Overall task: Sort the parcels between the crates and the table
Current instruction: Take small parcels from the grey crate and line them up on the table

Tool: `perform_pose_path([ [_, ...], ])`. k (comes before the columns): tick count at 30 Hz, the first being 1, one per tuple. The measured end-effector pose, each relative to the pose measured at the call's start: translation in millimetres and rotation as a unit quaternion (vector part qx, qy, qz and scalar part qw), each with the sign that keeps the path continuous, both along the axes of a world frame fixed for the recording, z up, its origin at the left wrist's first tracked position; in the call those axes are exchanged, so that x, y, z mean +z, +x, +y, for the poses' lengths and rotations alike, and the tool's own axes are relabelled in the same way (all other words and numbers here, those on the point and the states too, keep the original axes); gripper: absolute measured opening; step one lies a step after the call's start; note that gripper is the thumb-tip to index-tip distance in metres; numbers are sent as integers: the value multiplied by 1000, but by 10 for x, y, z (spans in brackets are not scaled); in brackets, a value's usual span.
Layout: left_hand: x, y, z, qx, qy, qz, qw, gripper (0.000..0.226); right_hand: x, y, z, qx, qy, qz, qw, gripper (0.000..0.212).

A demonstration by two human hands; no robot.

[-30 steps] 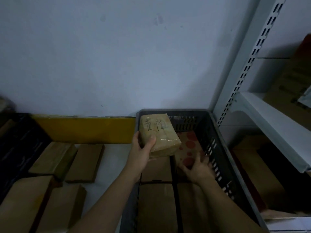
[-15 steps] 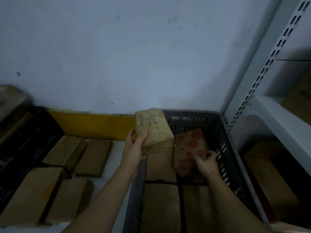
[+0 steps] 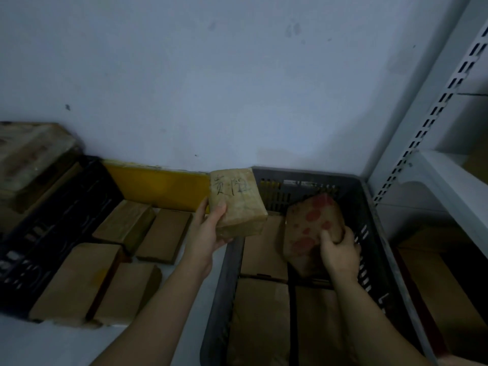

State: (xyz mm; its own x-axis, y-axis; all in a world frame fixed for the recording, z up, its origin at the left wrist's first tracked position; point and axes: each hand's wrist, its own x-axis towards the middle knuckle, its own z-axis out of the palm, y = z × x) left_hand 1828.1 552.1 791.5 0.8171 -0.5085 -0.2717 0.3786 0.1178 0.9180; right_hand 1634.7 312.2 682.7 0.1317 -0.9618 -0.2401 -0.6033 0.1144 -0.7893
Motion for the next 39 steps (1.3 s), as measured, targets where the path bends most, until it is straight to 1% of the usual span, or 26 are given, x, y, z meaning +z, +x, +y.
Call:
perform_pose_path([
  [3, -22, 52, 146, 36, 1, 9, 999, 48, 416, 120, 199, 6, -72, -84, 994, 87],
  [5, -54, 114, 256, 67, 1, 24, 997, 49, 705, 242, 343, 15, -99, -146, 984, 84],
  [7, -89, 199, 383, 88, 7, 21, 996, 47, 955, 371, 506, 31, -105, -207, 972, 85],
  [9, -115, 296, 537, 110, 7, 25, 994, 49, 1163, 504, 685, 47, -98, -249, 962, 85],
  [12, -171, 471, 850, 132, 2, 43, 990, 52, 1446, 772, 1003, 68, -69, -314, 944, 76],
  [13, -191, 534, 971, 129, 1, 41, 991, 53, 1519, 884, 1121, 79, -64, -325, 940, 77],
  [15, -249, 684, 1230, 121, -7, 32, 992, 52, 1591, 1136, 1373, 101, -65, -318, 940, 87],
  [16, -273, 751, 1357, 123, -6, 29, 992, 48, 1592, 1263, 1494, 108, -64, -311, 942, 92],
  [19, -364, 920, 1759, 117, 37, 15, 992, 41, 1487, 1634, 1830, 112, -52, -283, 951, 97],
  [23, -510, 1081, 2229, 79, 71, 20, 994, 51, 1113, 2038, 2153, 107, -49, -230, 966, 98],
  [26, -593, 1157, 2464, 54, 72, 33, 995, 65, 740, 2171, 2297, 83, -29, -186, 979, 90],
  [28, -658, 1183, 2570, 41, 69, 43, 996, 72, 499, 2194, 2382, 72, -2, -143, 987, 87],
  [32, -745, 1208, 2637, 19, 76, 57, 995, 75, 12, 2232, 2374, 55, 37, -79, 995, 90],
  [35, -780, 1204, 2593, -8, 85, 47, 995, 68, -290, 2237, 2246, 46, 62, -55, 995, 85],
  [39, -879, 1202, 2468, -25, 94, 52, 994, 66, -596, 2314, 2062, 52, 99, -25, 993, 84],
])
